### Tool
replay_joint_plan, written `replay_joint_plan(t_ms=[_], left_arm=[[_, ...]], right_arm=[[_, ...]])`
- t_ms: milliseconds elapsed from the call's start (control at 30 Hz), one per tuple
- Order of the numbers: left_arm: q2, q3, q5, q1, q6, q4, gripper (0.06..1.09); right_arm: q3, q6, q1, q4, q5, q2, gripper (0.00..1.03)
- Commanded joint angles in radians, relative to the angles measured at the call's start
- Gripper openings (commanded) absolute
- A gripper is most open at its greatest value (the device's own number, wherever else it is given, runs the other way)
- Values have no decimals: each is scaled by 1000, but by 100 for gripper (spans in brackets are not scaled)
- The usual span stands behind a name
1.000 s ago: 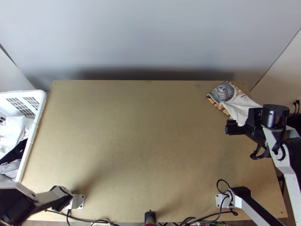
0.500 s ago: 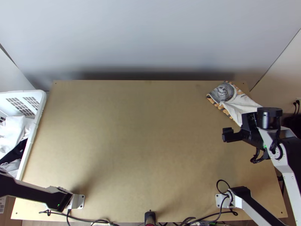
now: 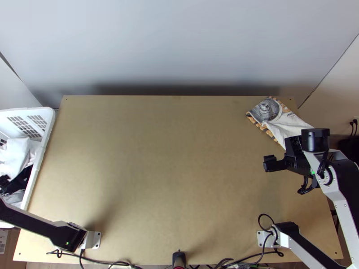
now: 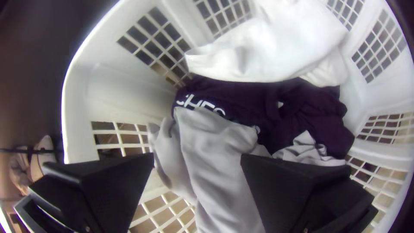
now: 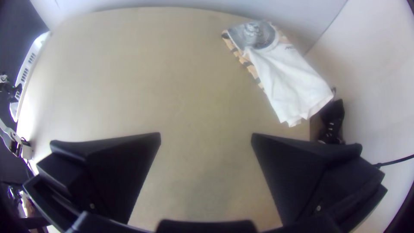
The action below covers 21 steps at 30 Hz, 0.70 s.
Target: Fold the t-shirt
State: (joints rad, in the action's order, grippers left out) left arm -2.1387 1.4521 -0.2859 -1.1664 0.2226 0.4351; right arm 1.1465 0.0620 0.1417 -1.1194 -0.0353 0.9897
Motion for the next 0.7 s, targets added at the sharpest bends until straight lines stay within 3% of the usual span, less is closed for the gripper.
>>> replay_joint_plan(t_ms=[0,333,567,667], left_arm=[[-59,-22,-30,100,150,-128,104],[-242,211,-78,172,195,-85,104],[-400,413,-27,175,92,117,104],[-429,427,-13,188,70,125,104]], right_arm=[[-4,7,-10,-16,2,3,98],[-4,19,-33,-39,0,-2,98],[-5,16,-54,-48,2,6,98],[-5,15,-63,-53,2,9,98]])
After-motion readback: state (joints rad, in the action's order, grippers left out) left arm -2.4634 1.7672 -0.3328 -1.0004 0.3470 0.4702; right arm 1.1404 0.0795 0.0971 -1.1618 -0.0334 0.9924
